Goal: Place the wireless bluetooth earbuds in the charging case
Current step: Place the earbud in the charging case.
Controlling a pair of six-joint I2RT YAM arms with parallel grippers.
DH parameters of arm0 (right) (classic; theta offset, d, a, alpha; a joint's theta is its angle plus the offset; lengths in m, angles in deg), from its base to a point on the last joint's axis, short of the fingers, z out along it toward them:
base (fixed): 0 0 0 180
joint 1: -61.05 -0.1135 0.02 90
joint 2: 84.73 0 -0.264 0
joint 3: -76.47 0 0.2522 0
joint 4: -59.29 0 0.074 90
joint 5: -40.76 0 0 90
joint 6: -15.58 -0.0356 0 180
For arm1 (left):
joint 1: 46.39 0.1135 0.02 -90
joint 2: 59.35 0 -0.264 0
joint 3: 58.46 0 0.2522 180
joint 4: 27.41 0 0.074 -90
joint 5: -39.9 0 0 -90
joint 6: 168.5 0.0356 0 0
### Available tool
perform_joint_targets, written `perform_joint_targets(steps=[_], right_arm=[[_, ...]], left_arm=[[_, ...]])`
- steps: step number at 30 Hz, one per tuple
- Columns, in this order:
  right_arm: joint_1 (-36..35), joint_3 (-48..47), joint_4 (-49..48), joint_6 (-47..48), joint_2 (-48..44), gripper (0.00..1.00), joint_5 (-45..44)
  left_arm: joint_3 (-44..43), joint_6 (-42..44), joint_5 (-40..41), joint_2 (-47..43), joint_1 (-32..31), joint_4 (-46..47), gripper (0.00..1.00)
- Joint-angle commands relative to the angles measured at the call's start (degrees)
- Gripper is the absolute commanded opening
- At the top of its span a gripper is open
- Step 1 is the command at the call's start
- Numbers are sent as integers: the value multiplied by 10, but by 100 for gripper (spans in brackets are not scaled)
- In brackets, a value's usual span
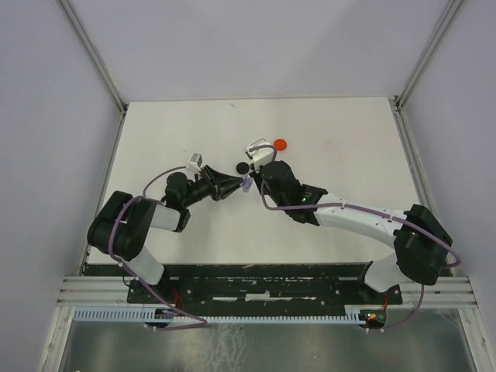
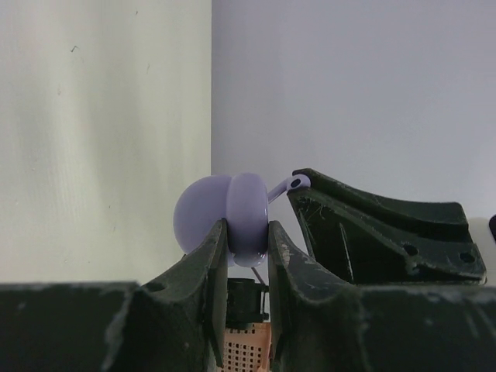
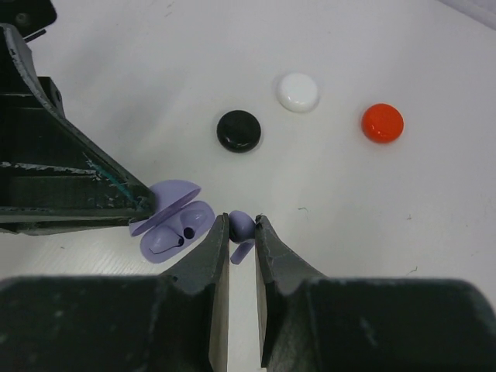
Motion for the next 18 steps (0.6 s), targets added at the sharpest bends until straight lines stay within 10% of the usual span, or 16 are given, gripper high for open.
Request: perform_joint_targets(steps=[1, 18], right_arm=[[-9, 18, -109, 43, -19, 7, -14], [-15, 90, -306, 104, 3, 6, 26]], left_arm=[[-20, -53, -21, 24, -6, 66, 3], [-14, -228, -6, 130, -13, 266, 3]])
